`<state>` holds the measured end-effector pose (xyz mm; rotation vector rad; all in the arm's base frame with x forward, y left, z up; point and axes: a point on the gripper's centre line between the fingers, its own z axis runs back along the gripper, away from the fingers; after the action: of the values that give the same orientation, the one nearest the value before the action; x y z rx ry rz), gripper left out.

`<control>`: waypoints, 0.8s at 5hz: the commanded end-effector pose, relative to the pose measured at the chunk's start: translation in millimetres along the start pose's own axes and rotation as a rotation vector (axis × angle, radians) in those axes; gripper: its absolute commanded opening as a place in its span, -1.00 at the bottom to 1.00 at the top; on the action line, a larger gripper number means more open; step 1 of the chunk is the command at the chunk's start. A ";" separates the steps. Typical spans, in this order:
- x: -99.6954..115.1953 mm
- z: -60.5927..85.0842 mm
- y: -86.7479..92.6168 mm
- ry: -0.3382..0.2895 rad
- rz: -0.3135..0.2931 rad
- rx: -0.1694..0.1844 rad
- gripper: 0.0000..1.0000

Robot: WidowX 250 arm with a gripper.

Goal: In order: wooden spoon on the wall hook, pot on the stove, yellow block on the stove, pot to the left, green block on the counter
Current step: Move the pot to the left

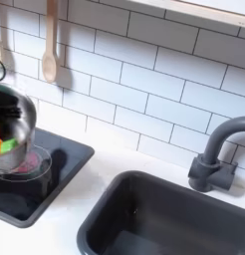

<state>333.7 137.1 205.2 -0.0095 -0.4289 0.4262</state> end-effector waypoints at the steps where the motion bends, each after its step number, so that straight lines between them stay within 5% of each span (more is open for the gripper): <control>1: 20.5 -16.5 14.5 -0.001 0.081 0.027 -1.00; 3: 53.2 -26.4 29.7 -0.011 0.148 0.024 -1.00; 4: 61.3 -37.2 50.3 0.011 0.247 0.018 -1.00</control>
<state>378.1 211.0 191.2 -0.0399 -0.4193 0.6704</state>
